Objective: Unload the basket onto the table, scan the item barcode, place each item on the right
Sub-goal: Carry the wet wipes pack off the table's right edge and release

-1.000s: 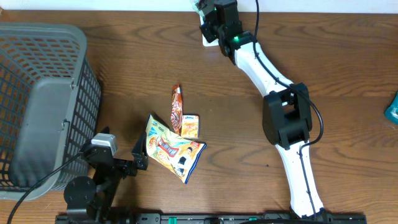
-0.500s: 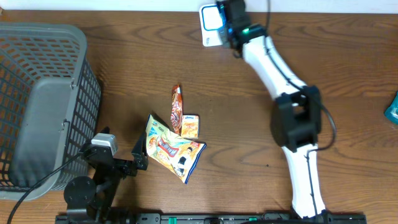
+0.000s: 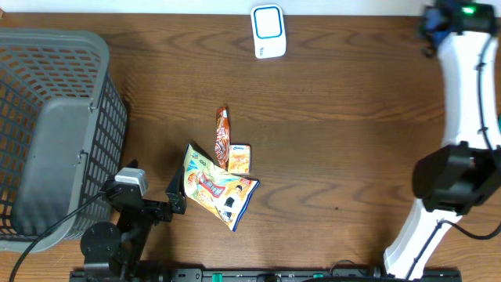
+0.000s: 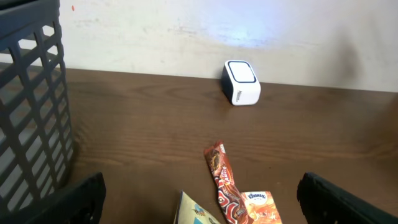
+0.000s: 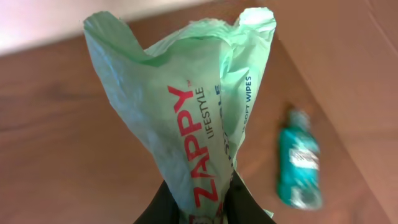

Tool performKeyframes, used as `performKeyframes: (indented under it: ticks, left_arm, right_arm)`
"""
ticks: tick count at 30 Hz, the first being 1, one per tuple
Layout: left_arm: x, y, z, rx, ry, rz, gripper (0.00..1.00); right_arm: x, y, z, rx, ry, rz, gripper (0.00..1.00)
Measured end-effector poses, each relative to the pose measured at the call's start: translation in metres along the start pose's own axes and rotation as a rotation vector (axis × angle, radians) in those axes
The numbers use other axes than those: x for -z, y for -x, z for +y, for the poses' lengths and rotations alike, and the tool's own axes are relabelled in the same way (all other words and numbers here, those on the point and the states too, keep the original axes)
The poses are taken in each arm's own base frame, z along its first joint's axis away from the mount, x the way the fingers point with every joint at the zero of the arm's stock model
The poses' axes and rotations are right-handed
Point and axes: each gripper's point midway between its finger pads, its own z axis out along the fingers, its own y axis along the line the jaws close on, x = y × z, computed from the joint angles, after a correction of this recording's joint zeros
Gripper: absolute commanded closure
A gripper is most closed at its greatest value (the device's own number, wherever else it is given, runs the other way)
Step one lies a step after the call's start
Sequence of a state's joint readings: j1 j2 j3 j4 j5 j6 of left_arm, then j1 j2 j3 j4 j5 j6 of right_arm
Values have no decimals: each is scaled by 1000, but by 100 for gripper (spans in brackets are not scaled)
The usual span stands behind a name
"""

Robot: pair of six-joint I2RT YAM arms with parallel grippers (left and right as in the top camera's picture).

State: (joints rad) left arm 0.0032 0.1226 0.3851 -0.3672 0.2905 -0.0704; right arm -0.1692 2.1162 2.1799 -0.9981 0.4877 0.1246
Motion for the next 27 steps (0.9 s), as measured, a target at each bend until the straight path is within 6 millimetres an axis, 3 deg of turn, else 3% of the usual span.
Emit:
performKeyframes:
  ticks: [1,6,11,14,18,23,25,26,27]
  left_arm:
    - [0,0,0,0,0,0,2]
    - [0,0,0,0,0,0,2]
    - [0,0,0,0,0,0,2]
    - [0,0,0,0,0,0,2]
    - [0,0,0,0,0,0,2]
    - [0,0,0,0,0,0,2]
    - [0,0,0,0,0,0,2]
    - [0,0,0,0,0,0,2]
    - [0,0,0,0,0,0,2]
  right_arm:
    - [-17,-10,-20,-24,-37,39,99]
    - [-70,-52,-77,-96,-134,159,99]
    - [-109,-92,-118,-171,-171,236,96]
    - [-129,-114,-123,-207,-132,260,95]
    - [-150,-142,-113,-236,-65,282,92]
    - [-162,-160,-101,-246,-20,290,85]
    - [-163,-161,-100,-245,-16,288,67]
    - [-163,-161,-101,-242,-21,287,42]
    - [-163,-161,-103,-238,-34,289,10]
